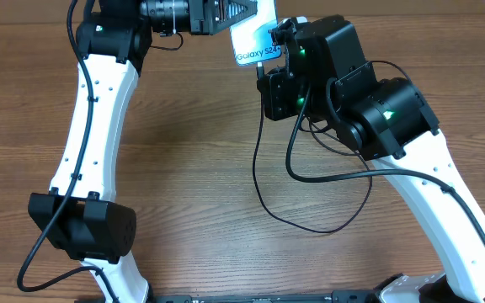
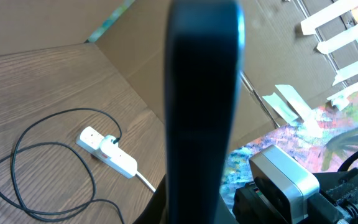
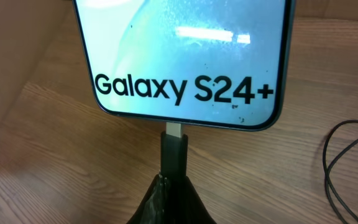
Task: Plug charger to phone and switch on socket
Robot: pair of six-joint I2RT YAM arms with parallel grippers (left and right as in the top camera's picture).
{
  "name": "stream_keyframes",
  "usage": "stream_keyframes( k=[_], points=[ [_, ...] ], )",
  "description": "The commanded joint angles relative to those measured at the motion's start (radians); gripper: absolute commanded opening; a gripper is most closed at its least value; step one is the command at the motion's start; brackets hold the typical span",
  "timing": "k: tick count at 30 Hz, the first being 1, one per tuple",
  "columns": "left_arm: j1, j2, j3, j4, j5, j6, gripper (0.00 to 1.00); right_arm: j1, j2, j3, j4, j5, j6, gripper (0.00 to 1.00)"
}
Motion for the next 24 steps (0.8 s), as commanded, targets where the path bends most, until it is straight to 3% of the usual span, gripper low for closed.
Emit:
stream_keyframes(
  k=[1, 24],
  points=[
    [-0.023, -0.002, 0.014, -0.013, 0.109, 0.017, 0.04, 0.003, -0.002, 0.016, 0.074, 0.002, 0.0, 0.04],
    [-0.023, -0.002, 0.014, -0.013, 0.182, 0.004, 0.04, 0.0, -0.002, 0.016, 0.112, -0.032, -0.035, 0.04]
  ],
)
